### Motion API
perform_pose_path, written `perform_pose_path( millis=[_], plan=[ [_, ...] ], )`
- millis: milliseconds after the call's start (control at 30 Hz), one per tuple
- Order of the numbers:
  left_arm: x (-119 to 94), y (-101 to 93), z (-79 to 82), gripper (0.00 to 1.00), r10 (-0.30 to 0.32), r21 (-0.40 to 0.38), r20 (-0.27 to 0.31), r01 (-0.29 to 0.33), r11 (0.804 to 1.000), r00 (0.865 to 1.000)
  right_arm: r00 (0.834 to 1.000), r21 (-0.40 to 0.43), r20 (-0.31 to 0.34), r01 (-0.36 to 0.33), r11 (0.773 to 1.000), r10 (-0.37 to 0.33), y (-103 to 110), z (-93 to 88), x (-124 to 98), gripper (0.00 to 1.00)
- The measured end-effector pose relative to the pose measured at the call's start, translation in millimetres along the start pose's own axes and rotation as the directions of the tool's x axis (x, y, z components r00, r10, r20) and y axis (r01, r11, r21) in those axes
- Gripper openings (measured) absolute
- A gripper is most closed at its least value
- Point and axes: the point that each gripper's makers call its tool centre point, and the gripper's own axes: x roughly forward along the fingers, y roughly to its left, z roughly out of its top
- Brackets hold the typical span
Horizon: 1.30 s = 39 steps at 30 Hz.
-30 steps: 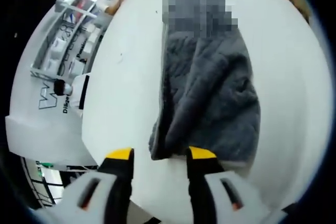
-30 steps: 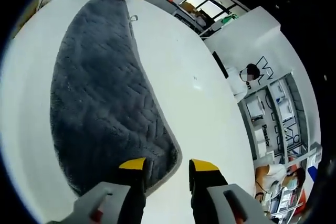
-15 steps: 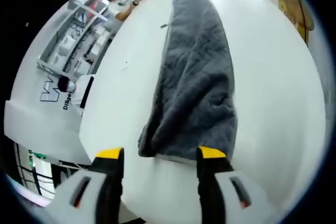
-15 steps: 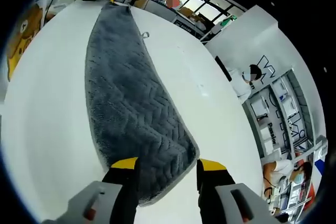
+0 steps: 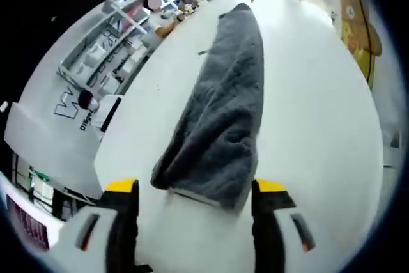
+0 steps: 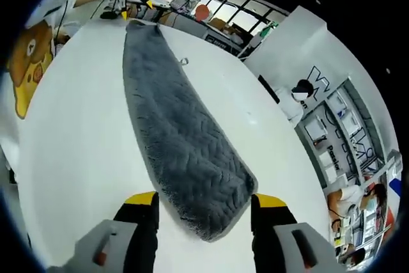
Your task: Fold the towel on the table until its edges align and the towel forms a compact rectangular stack.
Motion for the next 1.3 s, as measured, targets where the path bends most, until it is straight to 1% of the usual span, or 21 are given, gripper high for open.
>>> perform_pose_path(
  millis=[67,100,133,167,233,333,367,400,500,667,767,833,867,933,1000,1033,1100,1133,1167,1267,1300],
  plan=[
    [-1,-0.9,0.0,0.78,0.002,-0.001,0.002,-0.002,1.0,1.0,1.0,0.001,0.001,0.001,1.0,-0.001,1,0.1,-1,0.61],
    [-6,-6.1,-0.4,0.79,0.005,-0.008,0.009,-0.005,1.0,1.0,1.0,0.001,0.001,0.001,1.0,-0.001,1,0.1,-1,0.62],
    [-11,-11.3,-0.9,0.79,0.009,-0.015,0.016,-0.008,1.0,1.0,1.0,0.003,0.001,0.012,1.0,-0.012,9,-1.7,-11,0.62],
    [-13,-12.4,0.0,0.79,0.01,-0.024,0.021,-0.009,1.0,1.0,1.0,0.01,0.003,0.015,1.0,-0.015,11,-2.0,-13,0.63],
    [-16,-14.3,4.4,0.82,0.023,-0.059,0.052,-0.02,0.998,0.998,1.0,0.037,0.019,0.02,0.999,-0.02,14,-1.6,-18,0.65],
    [-22,-20.8,10.4,0.85,0.022,-0.102,0.09,-0.013,0.995,0.996,0.999,0.063,0.041,0.027,0.998,-0.029,22,-0.8,-25,0.67],
    [-24,-22.7,12.5,0.86,0.024,-0.116,0.109,-0.011,0.993,0.994,0.999,0.063,0.042,0.031,0.998,-0.034,24,-0.8,-27,0.67],
    [-26,-24.0,13.3,0.87,0.023,-0.126,0.116,-0.009,0.992,0.993,0.998,0.063,0.043,0.033,0.997,-0.035,27,-1.3,-28,0.69],
    [-31,-28.9,18.0,0.88,0.023,-0.168,0.163,0.005,0.986,0.986,0.999,0.074,0.042,0.023,0.997,-0.026,40,-3.1,-33,0.74],
    [-40,-38.8,28.4,0.89,0.04,-0.222,0.225,0.011,0.975,0.974,0.996,0.093,0.076,0.041,0.995,-0.049,51,-1.8,-44,0.74],
    [-41,-47.5,30.7,0.94,0.047,-0.248,0.228,0.011,0.969,0.973,0.991,0.143,0.122,0.046,0.989,-0.064,54,0.1,-50,0.75],
    [-43,-56.0,33.9,0.96,0.056,-0.273,0.242,0.013,0.962,0.969,0.986,0.176,0.152,0.048,0.983,-0.075,58,1.3,-56,0.76],
    [-44,-62.7,33.7,0.97,0.062,-0.289,0.244,0.012,0.957,0.968,0.985,0.175,0.151,0.054,0.983,-0.081,61,-0.3,-58,0.76],
    [-46,-67.2,34.0,0.99,0.066,-0.293,0.249,0.011,0.956,0.966,0.983,0.183,0.155,0.065,0.981,-0.094,64,-1.2,-60,0.77],
    [-48,-69.8,37.2,0.99,0.07,-0.311,0.265,0.016,0.95,0.962,0.982,0.2,0.16,0.066,0.978,-0.099,69,-1.9,-61,0.77],
    [-50,-69.7,39.9,0.99,0.085,-0.331,0.281,0.013,0.944,0.956,0.981,0.208,0.165,0.069,0.976,-0.104,71,-1.8,-62,0.79],
    [-55,-72.6,40.5,0.99,0.09,-0.347,0.295,0.019,0.938,0.951,0.974,0.25,0.191,0.069,0.966,-0.119,75,-0.2,-64,0.81],
    [-57,-75.0,40.0,0.99,0.094,-0.355,0.297,0.018,0.935,0.95,0.969,0.276,0.213,0.066,0.959,-0.127,77,1.4,-66,0.82],
    [-58,-76.8,40.3,0.99,0.095,-0.357,0.298,0.019,0.934,0.95,0.966,0.283,0.222,0.068,0.957,-0.135,78,2.1,-68,0.82],
    [-62,-83.2,41.7,0.99,0.1,-0.375,0.305,0.023,0.927,0.947,0.963,0.3,0.233,0.064,0.952,-0.138,83,0.8,-72,0.83],
    [-63,-86.9,43.9,0.99,0.106,-0.391,0.315,0.027,0.92,0.943,0.961,0.304,0.236,0.065,0.951,-0.141,84,1.9,-73,0.84]
  ],
)
